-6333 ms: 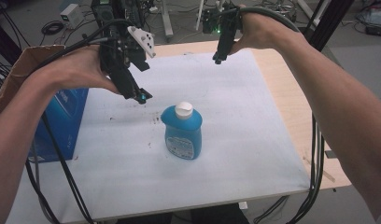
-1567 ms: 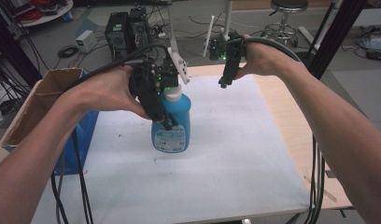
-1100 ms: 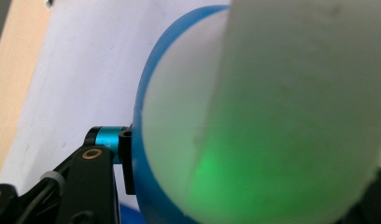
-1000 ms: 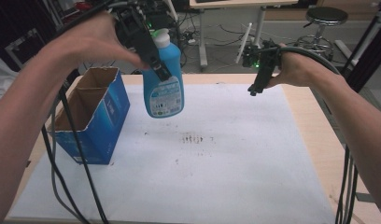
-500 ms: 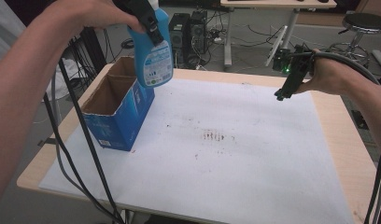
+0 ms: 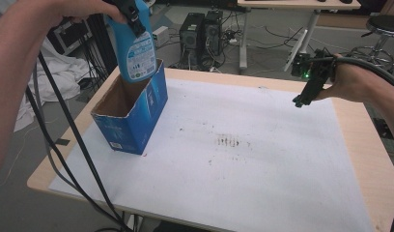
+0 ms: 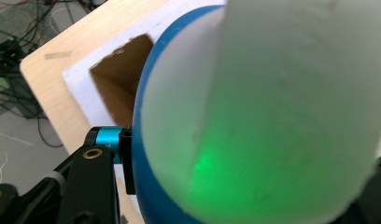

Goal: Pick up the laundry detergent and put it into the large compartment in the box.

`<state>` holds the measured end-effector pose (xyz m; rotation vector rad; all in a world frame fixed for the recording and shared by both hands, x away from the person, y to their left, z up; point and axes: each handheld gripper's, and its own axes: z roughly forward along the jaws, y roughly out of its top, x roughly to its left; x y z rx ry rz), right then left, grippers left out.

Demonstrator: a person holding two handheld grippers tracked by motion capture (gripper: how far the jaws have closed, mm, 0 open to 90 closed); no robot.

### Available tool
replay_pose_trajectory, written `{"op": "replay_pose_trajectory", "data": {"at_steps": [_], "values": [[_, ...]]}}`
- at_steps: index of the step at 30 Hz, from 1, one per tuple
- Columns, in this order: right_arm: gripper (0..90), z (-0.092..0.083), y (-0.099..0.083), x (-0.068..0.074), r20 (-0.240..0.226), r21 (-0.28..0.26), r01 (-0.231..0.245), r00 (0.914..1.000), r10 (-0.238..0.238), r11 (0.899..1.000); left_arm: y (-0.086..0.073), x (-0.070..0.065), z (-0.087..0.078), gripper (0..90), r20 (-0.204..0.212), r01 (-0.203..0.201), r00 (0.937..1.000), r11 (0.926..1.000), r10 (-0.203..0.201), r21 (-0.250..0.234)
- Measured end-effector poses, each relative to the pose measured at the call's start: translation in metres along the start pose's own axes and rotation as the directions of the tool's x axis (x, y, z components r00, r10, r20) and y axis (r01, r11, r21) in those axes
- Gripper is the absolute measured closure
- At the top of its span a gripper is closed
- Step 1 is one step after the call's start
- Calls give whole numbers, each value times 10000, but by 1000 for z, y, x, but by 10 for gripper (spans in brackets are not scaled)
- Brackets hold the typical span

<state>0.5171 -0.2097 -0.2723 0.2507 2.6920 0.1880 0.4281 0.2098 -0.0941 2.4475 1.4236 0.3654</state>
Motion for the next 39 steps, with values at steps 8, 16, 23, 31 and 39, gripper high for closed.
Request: {"op": "replay_pose_trajectory", "data": {"at_steps": [8, 16, 23, 31, 39], "values": [[39, 2, 3, 1, -17, 8, 127, 9999, -127, 9999, -15, 16, 2, 404, -367, 350, 9987, 9991, -342, 220], [39, 4, 5, 3, -35, 48, 177, 9998, -177, 9998, -30, 24, 12, 404, -280, 441, 9987, 9983, -431, 371], [39, 5, 6, 3, -43, 69, 206, 9998, -205, 9998, -37, 25, 21, 404, -219, 353, 9992, 9981, -342, 505], [39, 5, 9, 5, -18, 52, 219, 9998, -219, 9997, -46, 26, 34, 404, -47, 417, 9991, 9979, -415, 496], [39, 3, 8, 6, -12, 104, 235, 9997, -235, 9997, -57, 26, 53, 404, 202, 331, 9992, 9983, -341, 489]]}}
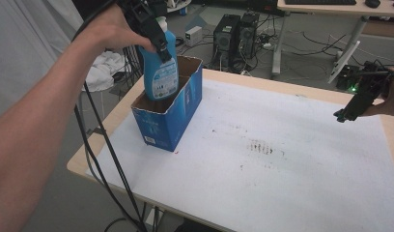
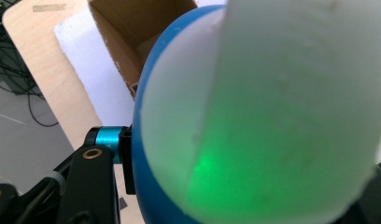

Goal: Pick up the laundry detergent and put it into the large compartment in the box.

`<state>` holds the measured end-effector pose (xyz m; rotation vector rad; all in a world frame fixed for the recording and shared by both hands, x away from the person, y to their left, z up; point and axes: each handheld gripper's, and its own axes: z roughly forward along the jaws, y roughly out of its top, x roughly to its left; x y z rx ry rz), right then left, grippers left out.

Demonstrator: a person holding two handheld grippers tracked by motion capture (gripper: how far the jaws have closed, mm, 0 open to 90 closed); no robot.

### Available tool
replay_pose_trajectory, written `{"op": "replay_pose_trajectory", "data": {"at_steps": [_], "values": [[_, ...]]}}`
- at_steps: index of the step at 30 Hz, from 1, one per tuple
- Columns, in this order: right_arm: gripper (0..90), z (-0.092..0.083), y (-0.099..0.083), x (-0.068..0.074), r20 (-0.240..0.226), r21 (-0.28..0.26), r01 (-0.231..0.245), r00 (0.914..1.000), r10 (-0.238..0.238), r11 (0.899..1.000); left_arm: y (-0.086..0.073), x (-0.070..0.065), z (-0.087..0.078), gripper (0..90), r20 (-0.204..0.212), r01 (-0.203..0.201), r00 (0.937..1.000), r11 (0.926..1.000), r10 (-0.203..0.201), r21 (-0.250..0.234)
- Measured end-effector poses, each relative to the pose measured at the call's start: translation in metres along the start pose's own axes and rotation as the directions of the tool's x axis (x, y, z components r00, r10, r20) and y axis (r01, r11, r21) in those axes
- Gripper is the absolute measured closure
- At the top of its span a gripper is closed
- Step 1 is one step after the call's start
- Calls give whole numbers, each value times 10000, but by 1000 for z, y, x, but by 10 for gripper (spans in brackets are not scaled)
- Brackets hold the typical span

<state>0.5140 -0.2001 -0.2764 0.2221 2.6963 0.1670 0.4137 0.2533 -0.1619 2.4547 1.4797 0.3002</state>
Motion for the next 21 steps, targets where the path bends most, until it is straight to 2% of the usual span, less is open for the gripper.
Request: {"op": "replay_pose_trajectory", "data": {"at_steps": [8, 11, 21], "values": [[39, -1, 1, 1, 40, -36, 171, 9998, -171, 9998, -10, -1, 28, 404, 210, -147, 9997, 9999, 146, 43], [39, -1, 1, 3, 41, 2, 52, 10000, -52, 10000, -14, -1, 38, 404, 332, -300, 9990, 9995, 297, 87], [39, 0, 2, 4, 47, -12, 154, 9999, -154, 9999, -24, -1, 60, 403, 414, -763, 9963, 9970, 756, 155]]}}
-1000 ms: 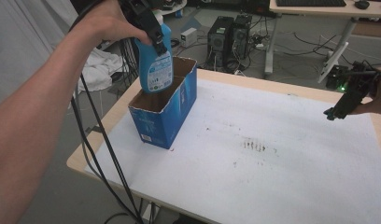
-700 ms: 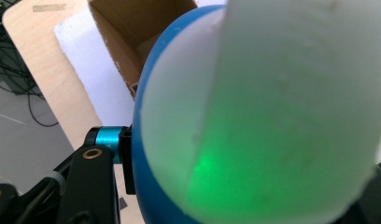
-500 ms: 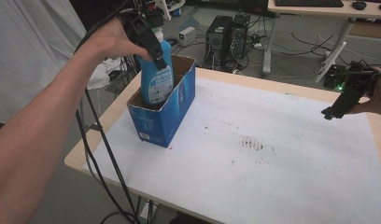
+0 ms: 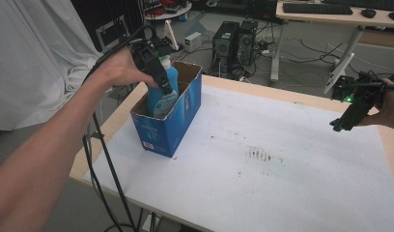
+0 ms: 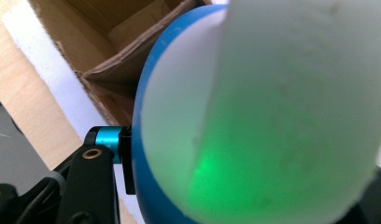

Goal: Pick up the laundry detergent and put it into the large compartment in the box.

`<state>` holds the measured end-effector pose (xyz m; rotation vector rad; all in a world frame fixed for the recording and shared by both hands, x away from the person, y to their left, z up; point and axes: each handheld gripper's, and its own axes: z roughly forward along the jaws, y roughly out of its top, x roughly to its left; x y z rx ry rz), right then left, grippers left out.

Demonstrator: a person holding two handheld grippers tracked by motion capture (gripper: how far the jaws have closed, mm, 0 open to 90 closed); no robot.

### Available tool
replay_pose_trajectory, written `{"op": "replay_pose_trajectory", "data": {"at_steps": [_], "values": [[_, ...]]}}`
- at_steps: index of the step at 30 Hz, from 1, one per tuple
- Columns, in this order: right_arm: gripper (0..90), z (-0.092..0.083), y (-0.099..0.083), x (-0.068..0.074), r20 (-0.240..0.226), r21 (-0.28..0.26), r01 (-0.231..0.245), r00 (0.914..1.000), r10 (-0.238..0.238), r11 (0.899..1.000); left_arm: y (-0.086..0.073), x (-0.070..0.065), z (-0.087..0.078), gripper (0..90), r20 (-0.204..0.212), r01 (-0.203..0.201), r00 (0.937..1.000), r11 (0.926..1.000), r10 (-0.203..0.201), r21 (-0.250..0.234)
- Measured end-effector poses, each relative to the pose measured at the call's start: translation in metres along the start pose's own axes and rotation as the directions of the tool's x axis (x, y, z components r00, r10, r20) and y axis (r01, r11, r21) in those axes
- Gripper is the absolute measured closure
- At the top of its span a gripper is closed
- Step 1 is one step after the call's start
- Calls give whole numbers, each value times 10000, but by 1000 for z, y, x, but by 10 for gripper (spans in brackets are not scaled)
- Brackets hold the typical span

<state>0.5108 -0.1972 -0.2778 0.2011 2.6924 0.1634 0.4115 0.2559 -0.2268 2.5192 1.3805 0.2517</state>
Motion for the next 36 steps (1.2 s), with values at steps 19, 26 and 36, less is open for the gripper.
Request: {"op": "replay_pose_trajectory", "data": {"at_steps": [19, 26, 36], "values": [[39, 4, 1, 4, -10, 64, 173, 9998, -173, 9998, -12, 4, 34, 403, 342, -1002, 9945, 9948, 995, 192], [39, 4, 1, 5, -20, 20, 138, 9999, -138, 9999, -16, 5, 42, 402, 542, -1296, 9902, 9915, 1286, 142], [39, 5, 2, 6, -20, 11, 141, 9999, -141, 9999, -17, 8, 50, 402, 650, -1735, 9830, 9847, 1719, 188]]}}
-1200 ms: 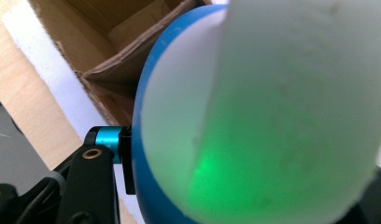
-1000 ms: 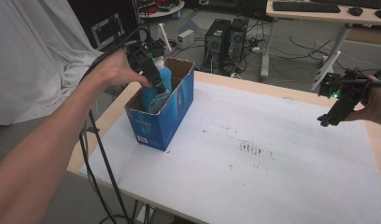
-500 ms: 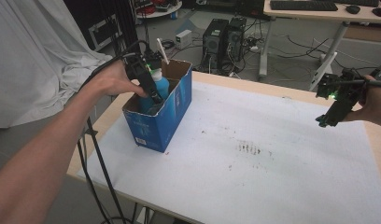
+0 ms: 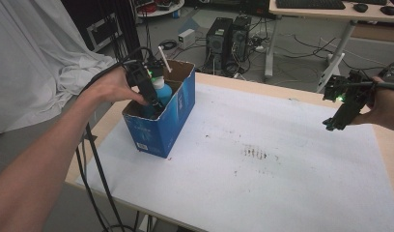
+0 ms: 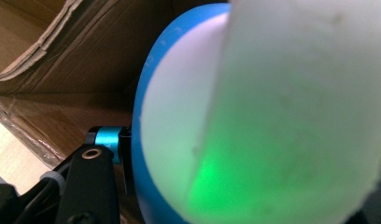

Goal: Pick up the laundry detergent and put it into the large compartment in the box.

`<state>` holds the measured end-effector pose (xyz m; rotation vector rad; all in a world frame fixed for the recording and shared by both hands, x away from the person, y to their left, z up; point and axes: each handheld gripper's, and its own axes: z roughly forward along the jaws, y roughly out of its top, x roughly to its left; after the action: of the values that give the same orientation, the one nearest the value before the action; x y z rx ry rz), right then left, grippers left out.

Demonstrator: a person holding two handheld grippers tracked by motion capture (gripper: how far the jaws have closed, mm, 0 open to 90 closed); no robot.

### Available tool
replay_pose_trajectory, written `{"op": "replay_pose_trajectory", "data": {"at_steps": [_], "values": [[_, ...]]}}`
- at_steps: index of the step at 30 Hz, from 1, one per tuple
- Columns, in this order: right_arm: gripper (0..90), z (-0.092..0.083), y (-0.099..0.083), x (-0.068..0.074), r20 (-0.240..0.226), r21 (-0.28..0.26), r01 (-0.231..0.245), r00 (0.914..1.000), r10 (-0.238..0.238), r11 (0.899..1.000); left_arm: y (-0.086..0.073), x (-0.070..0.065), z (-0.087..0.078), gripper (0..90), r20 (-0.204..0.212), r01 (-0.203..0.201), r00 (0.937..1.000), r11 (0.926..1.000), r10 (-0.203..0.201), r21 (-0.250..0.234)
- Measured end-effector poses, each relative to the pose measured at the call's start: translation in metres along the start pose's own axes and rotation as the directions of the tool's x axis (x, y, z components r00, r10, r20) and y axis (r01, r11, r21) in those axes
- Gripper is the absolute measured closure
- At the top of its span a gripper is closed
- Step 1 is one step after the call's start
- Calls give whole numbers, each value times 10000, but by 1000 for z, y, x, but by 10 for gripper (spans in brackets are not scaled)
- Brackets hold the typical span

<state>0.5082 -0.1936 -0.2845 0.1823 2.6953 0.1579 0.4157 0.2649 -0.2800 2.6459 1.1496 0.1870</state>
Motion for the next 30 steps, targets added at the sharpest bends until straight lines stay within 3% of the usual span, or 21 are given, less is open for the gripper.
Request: {"op": "replay_pose_trajectory", "data": {"at_steps": [3, 6, 11, 30], "values": [[39, 0, 0, 0, 4, -12, 48, 10000, -48, 10000, -1, 1, 2, 402, 28, -5, 10000, 10000, 5, -28], [39, 1, 0, 0, -23, 29, 32, 10000, -32, 10000, -2, 1, 6, 402, 65, -302, 9995, 9994, 301, 168], [39, 1, 0, -1, -20, 65, 28, 10000, -28, 10000, -4, 1, 17, 401, 142, -250, 9996, 9994, 247, 235], [39, 9, 4, 1, -153, 65, 70, 9999, -69, 10000, -10, 5, 17, 396, 313, -360, 9989, 9993, 361, -26]]}}
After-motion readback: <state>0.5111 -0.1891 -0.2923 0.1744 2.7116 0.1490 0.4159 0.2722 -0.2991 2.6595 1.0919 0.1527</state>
